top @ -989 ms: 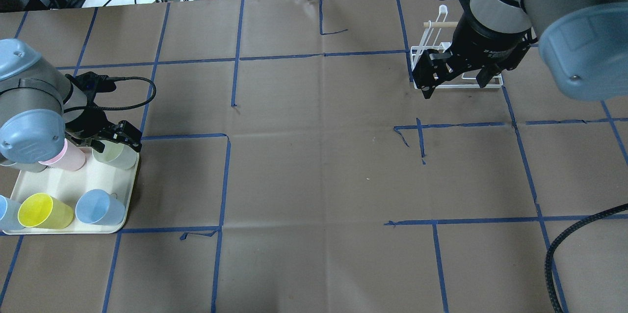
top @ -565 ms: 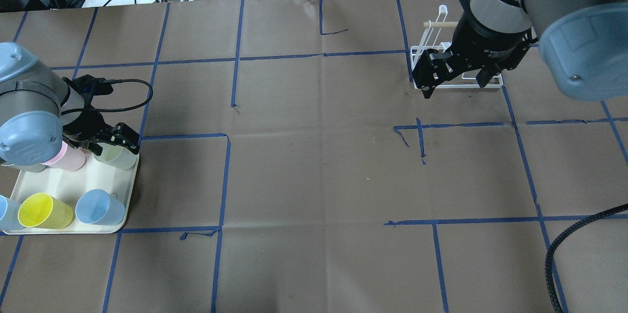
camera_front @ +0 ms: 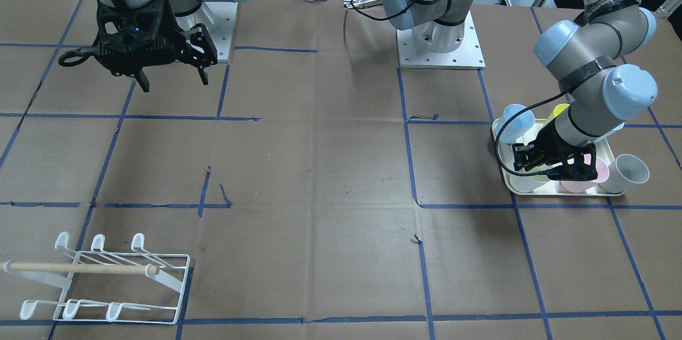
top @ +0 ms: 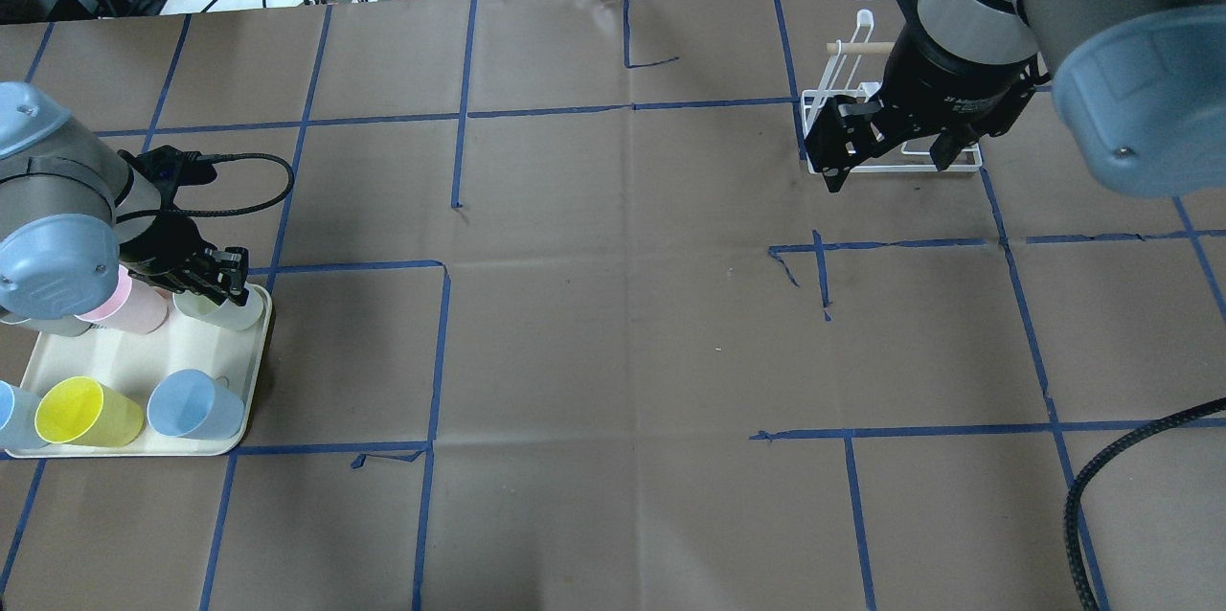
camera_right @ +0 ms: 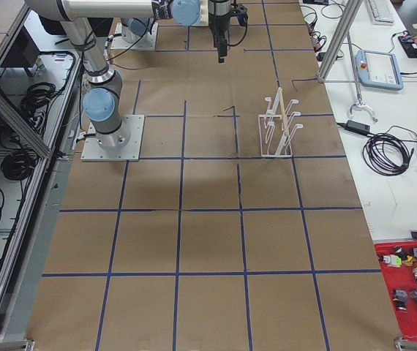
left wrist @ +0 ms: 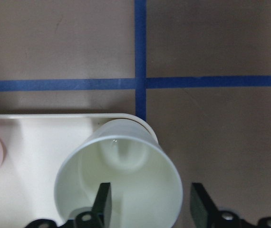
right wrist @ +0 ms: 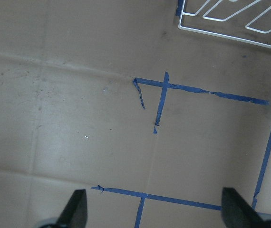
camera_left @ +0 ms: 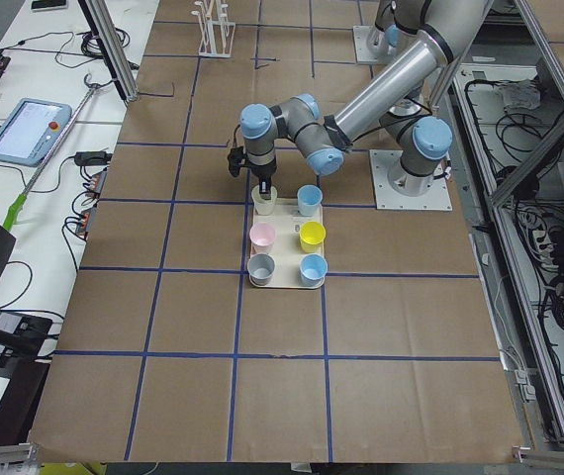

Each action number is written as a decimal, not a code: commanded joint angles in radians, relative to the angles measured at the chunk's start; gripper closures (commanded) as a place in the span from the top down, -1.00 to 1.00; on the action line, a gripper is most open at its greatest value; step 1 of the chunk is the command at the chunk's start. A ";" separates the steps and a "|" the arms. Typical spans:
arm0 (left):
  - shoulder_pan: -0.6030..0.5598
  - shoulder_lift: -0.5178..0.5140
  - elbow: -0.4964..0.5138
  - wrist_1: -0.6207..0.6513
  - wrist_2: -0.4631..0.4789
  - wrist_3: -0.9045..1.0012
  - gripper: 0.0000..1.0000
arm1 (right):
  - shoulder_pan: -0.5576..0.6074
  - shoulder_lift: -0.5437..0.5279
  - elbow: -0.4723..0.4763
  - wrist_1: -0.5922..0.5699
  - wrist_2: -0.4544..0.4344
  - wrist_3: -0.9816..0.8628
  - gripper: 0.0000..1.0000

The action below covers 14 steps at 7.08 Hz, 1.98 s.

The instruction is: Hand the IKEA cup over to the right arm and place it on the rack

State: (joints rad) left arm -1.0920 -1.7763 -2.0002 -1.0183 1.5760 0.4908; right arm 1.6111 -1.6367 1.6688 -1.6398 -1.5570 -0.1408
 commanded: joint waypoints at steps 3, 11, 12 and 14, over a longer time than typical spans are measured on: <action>-0.009 0.034 0.089 -0.052 -0.008 0.003 -1.00 | 0.000 0.000 0.000 -0.012 0.002 0.010 1.00; -0.144 0.073 0.510 -0.377 -0.312 0.058 -1.00 | -0.029 0.060 0.401 -1.130 0.519 0.969 0.99; -0.150 0.098 0.417 -0.195 -0.414 0.072 -1.00 | -0.043 0.060 0.477 -1.304 0.607 1.119 0.99; -0.151 0.106 0.208 0.197 -0.652 0.069 -1.00 | -0.048 0.058 0.535 -1.495 0.687 1.443 0.99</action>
State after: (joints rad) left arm -1.2414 -1.6737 -1.6695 -1.0586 1.0580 0.5590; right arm 1.5659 -1.5772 2.1602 -2.9998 -0.9246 1.0964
